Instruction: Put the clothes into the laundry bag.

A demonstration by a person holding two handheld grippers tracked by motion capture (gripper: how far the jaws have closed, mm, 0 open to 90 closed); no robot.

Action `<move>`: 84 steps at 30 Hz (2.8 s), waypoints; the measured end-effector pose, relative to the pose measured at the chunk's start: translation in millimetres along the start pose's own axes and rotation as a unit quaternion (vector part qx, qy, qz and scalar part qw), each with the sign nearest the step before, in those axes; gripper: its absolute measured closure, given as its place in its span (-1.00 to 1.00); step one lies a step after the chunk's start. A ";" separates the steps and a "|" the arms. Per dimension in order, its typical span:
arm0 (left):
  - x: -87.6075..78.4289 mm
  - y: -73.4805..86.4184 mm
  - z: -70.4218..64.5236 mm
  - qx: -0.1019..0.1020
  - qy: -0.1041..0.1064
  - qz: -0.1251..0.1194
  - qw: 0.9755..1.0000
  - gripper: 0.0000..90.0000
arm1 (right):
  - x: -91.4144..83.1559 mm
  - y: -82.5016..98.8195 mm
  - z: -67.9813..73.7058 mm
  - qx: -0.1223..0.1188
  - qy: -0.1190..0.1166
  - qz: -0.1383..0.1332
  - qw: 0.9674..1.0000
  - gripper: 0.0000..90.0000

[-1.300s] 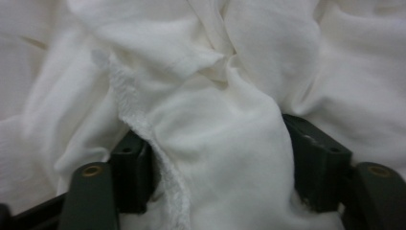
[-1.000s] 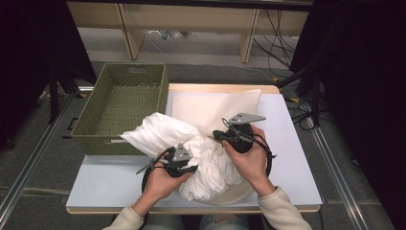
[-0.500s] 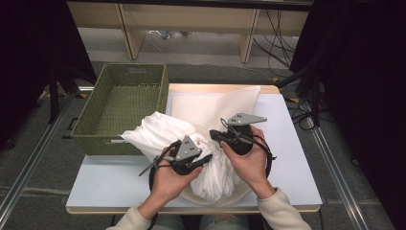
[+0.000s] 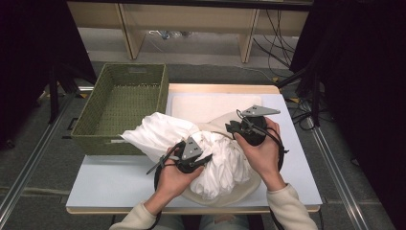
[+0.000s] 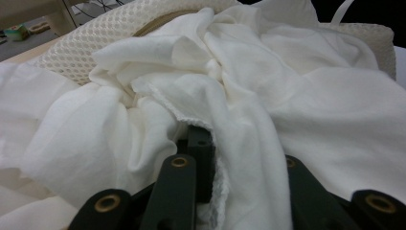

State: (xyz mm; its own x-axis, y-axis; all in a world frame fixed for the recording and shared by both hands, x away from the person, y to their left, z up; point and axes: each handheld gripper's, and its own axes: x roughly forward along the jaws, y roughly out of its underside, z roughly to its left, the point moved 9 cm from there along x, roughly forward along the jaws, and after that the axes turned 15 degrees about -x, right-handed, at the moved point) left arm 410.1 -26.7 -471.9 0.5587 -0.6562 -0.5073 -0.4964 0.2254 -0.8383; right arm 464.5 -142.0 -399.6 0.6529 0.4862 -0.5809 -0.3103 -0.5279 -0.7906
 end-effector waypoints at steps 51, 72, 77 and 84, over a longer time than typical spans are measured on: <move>37.7 -10.5 30.6 0.044 -0.094 -0.021 0.994 0.75 | -5.4 -35.9 38.2 0.001 -0.109 -0.038 0.993 0.97; -49.1 -18.4 82.0 0.095 -0.114 0.023 0.989 -0.26 | 10.4 -23.2 30.3 0.002 -0.097 -0.017 0.995 0.96; -25.2 14.6 114.2 0.172 -0.149 0.129 0.965 -0.28 | 10.4 -21.9 30.5 0.000 -0.096 -0.010 0.995 0.96; -8.7 23.8 126.5 0.242 -0.219 0.158 0.932 0.16 | 12.8 -19.1 30.1 0.002 -0.096 -0.004 0.995 0.96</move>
State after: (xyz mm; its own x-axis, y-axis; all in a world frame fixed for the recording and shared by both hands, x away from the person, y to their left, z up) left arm 477.4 75.4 -512.7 0.7062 -0.1694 -0.6874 -0.3824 0.7259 -0.5717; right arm 457.9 -104.7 -397.7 0.5120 0.6146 -0.6000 -0.3087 -0.5202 -0.7963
